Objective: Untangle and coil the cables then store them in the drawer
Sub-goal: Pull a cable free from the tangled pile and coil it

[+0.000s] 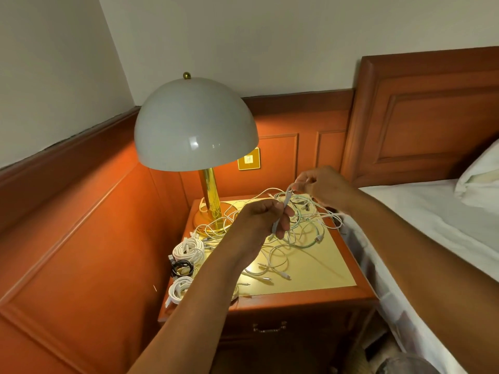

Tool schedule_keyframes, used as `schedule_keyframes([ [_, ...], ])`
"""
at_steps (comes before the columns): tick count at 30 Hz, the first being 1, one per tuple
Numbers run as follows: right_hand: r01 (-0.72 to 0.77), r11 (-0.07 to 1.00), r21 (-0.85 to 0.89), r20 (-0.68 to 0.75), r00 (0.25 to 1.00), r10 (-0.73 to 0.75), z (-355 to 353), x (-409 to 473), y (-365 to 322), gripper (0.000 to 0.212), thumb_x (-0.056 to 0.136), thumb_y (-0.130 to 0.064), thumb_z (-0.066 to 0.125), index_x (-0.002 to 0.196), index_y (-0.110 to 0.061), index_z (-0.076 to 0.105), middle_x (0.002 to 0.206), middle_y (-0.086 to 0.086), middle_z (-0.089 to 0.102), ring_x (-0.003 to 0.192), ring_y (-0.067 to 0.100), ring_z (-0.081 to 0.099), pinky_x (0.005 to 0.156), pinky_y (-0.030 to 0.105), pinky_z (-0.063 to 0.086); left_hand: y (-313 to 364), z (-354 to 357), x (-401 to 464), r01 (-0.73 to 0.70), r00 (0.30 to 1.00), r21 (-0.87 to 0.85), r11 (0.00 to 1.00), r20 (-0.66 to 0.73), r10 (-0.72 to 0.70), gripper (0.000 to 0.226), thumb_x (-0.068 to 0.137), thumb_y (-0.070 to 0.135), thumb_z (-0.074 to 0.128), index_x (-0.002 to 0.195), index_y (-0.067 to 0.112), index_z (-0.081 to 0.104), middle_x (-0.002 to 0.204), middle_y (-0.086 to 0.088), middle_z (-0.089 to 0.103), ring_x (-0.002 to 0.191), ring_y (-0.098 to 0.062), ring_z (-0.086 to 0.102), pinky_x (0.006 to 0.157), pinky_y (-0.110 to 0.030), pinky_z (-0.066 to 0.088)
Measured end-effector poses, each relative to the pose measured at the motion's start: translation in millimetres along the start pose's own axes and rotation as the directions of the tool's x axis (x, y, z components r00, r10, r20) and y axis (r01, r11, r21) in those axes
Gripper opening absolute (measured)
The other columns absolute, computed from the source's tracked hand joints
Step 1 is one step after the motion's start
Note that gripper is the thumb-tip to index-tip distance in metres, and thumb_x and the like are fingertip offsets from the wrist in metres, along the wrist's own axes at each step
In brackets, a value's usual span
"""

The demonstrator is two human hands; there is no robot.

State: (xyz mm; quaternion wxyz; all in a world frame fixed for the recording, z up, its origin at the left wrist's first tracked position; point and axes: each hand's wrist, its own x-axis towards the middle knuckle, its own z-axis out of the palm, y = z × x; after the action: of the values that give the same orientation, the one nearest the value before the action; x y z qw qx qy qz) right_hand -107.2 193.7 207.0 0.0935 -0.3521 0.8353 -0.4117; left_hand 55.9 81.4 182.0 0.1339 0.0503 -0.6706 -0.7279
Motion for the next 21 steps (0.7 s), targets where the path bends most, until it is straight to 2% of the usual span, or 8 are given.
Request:
schedule_keyframes([
  [3,0.076,0.96,-0.271,-0.106,0.989,-0.108,-8.8,6.0,-14.1,0.029,0.081,-0.039,0.074,0.084,-0.01,0.071,0.077,0.0,0.064,0.072,0.015,0.059,0.066,0.031,0.045,-3.5,3.5,3.7,0.07,0.998,0.189,0.979,-0.017,-0.068,0.028,0.102,0.007,0.042,0.089,0.0,0.066,0.066,-0.005,0.067,0.058,-0.018,0.059,0.064,-0.027,0.048],
  [7,0.157,0.927,-0.341,-0.096,0.975,-0.2,-11.8,-8.9,-31.5,0.017,0.084,-0.031,0.074,0.083,-0.014,0.072,0.073,-0.005,0.062,0.067,0.008,0.056,0.06,0.027,0.043,-14.9,-0.1,14.4,0.162,0.985,0.214,0.963,-0.101,-0.143,0.027,0.102,0.005,0.043,0.09,-0.004,0.065,0.072,-0.011,0.07,0.063,-0.023,0.065,0.065,-0.032,0.049],
  [10,0.214,0.914,-0.345,-0.042,0.969,-0.243,-4.4,-26.3,-36.6,0.01,0.088,-0.023,0.07,0.086,-0.015,0.075,0.08,-0.003,0.068,0.073,0.011,0.061,0.064,0.027,0.046,-23.8,-3.8,20.5,0.21,0.97,0.153,0.966,-0.155,-0.186,0.027,0.102,0.007,0.044,0.089,-0.004,0.064,0.071,-0.01,0.071,0.063,-0.021,0.068,0.066,-0.031,0.052],
  [12,0.231,0.922,-0.31,-0.023,0.968,-0.251,4.3,-40.8,-35.7,0.012,0.091,-0.021,0.066,0.087,-0.015,0.075,0.082,-0.004,0.068,0.076,0.012,0.061,0.067,0.025,0.045,-27.6,-5.6,24.9,0.212,0.963,0.107,0.971,-0.191,-0.19,0.026,0.102,0.008,0.045,0.091,-0.005,0.065,0.073,-0.009,0.072,0.065,-0.02,0.069,0.068,-0.031,0.054],
  [15,0.225,0.941,-0.254,0.006,0.973,-0.231,21.7,-63.3,-30.6,0.02,0.096,-0.015,0.057,0.081,-0.015,0.071,0.074,0.001,0.063,0.072,0.016,0.057,0.067,0.031,0.042,-28.4,-8.1,31.1,0.199,0.95,-0.003,0.98,-0.245,-0.194,0.027,0.101,0.011,0.046,0.096,-0.007,0.066,0.078,-0.011,0.073,0.07,-0.021,0.071,0.072,-0.031,0.055],
  [17,0.169,0.972,-0.165,-0.006,0.985,-0.172,35.2,-76.6,-23.2,0.022,0.098,-0.01,0.05,0.096,-0.013,0.072,0.085,0.002,0.065,0.079,0.017,0.057,0.071,0.031,0.043,-27.1,-9.6,32.7,0.194,0.946,-0.112,0.975,-0.241,-0.216,0.028,0.102,0.01,0.044,0.094,-0.005,0.066,0.08,-0.012,0.072,0.074,-0.021,0.071,0.074,-0.03,0.056],
  [19,0.08,0.996,-0.03,-0.044,0.996,-0.081,51.3,-88.9,-12.3,0.03,0.098,-0.007,0.047,0.12,-0.013,0.067,0.105,-0.002,0.064,0.09,0.009,0.056,0.073,0.021,0.043,-25.1,-10.2,33.5,0.179,0.947,-0.233,0.956,-0.221,-0.231,0.029,0.102,0.008,0.041,0.097,-0.006,0.066,0.089,-0.017,0.072,0.083,-0.026,0.071,0.08,-0.032,0.056],
  [21,0.004,0.989,0.145,-0.051,0.999,0.003,70.3,-99.2,0.6,0.037,0.098,-0.005,0.045,0.127,-0.02,0.062,0.102,-0.007,0.065,0.073,0.003,0.053,0.062,0.015,0.04,-22.0,-9.9,33.4,0.17,0.947,-0.346,0.923,-0.203,-0.25,0.031,0.102,0.005,0.036,0.107,-0.01,0.062,0.097,-0.021,0.071,0.089,-0.03,0.071,0.082,-0.033,0.057],
])
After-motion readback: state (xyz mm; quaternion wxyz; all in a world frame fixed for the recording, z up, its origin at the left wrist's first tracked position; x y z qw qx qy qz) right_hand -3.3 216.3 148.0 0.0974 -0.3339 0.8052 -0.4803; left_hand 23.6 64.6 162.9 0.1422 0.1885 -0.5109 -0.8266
